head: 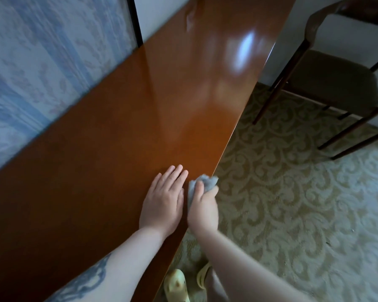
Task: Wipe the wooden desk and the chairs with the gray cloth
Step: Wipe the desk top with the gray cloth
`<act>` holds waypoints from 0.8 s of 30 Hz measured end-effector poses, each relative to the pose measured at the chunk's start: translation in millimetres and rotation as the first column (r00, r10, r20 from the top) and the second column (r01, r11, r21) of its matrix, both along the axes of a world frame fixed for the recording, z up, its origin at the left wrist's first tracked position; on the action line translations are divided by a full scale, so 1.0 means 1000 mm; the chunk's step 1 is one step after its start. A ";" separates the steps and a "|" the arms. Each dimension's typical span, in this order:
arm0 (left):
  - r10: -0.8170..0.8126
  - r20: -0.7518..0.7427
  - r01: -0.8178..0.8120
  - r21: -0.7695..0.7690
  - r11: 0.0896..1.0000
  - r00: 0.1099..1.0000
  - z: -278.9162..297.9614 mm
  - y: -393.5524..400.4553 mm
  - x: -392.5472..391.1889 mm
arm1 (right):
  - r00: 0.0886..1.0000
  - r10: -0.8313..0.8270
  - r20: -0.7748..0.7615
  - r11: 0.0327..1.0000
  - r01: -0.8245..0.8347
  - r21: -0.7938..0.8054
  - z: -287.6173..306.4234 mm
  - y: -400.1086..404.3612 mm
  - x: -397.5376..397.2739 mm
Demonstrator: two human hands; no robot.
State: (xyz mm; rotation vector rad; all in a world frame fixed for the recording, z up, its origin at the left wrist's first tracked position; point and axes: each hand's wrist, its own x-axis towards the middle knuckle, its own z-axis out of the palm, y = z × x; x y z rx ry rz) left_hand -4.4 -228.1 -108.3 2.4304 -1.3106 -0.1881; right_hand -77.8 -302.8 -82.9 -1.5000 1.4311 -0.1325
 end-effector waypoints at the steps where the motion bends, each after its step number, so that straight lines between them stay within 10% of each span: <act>1: -0.003 0.007 0.003 0.003 1.000 1.000 0.000 0.002 -0.001 | 0.998 0.056 -0.011 0.998 -0.056 -0.013 -0.001 0.011 -0.008; 8: -0.040 0.003 0.040 0.033 0.999 0.999 -0.001 0.028 -0.008 | 0.998 0.012 -0.056 1.000 -0.014 -0.018 -0.002 -0.046 0.016; 13: -0.135 0.022 0.132 0.092 0.987 0.991 -0.001 0.057 -0.008 | 0.994 -0.096 0.060 0.994 0.099 -0.046 -0.006 0.064 -0.018; 19: -0.212 0.031 0.204 0.165 0.965 0.977 0.006 0.106 -0.010 | 0.989 0.147 -0.018 0.989 -0.147 -0.003 -0.010 0.046 -0.027; 24: -0.191 0.024 0.184 0.170 0.968 0.981 0.004 0.141 -0.021 | 0.984 -0.141 0.105 0.988 0.134 0.073 -0.007 0.060 -0.019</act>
